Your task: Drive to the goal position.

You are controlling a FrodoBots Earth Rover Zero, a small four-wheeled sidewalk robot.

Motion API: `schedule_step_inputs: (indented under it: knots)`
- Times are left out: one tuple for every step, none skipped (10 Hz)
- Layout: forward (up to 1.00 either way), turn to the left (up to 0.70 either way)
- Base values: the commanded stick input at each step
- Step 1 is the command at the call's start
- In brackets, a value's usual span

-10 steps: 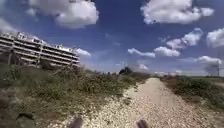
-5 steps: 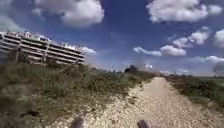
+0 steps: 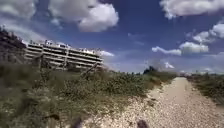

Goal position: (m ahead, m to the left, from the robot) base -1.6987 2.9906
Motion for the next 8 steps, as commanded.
schedule_step_inputs:
  knots:
    - [0.00,0.45]
    - [0.00,0.45]
    - [0.00,0.45]
    - [0.00,0.45]
    - [0.00,0.45]
    - [0.00,0.45]
    - [0.00,0.45]
    - [0.00,0.45]
